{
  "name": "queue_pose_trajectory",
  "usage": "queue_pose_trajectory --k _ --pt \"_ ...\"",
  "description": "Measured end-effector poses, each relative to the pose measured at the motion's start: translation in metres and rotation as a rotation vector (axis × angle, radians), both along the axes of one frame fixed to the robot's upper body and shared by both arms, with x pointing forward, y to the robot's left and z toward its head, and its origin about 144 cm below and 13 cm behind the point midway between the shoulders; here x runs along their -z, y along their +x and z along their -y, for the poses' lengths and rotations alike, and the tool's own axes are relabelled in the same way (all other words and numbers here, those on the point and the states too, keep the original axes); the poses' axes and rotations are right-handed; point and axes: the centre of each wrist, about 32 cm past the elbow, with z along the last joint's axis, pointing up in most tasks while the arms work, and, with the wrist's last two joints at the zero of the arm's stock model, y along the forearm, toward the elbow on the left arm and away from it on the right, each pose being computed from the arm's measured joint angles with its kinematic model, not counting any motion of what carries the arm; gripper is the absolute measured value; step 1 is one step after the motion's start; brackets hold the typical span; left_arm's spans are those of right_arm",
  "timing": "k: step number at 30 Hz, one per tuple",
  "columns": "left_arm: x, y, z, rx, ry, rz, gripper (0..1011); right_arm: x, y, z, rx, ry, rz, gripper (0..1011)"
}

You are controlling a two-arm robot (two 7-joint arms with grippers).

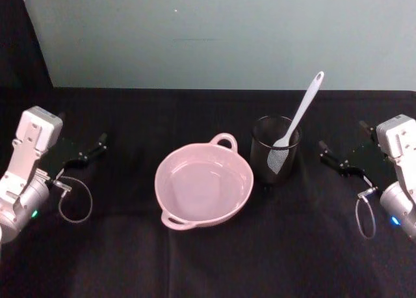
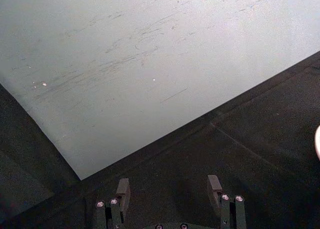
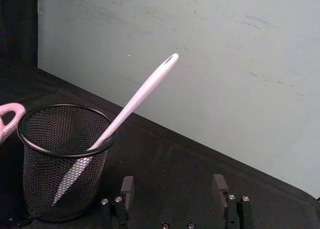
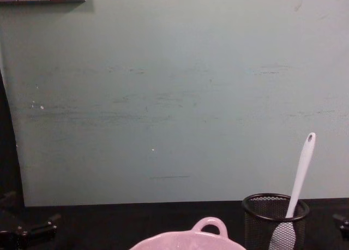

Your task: Use the one hand to pick up the spoon and stir the clear water in the bowl.

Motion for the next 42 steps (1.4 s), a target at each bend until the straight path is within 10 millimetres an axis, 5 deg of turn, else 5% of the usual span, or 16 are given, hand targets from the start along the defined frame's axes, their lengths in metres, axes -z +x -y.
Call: queue_pose_trajectory --k 42 --pt "0.0000 0.0000 0.0000 0.000 0.000 0.000 1011 -0.0057 -0.0035 0.0026 -0.018 0.017 0.005 1002"
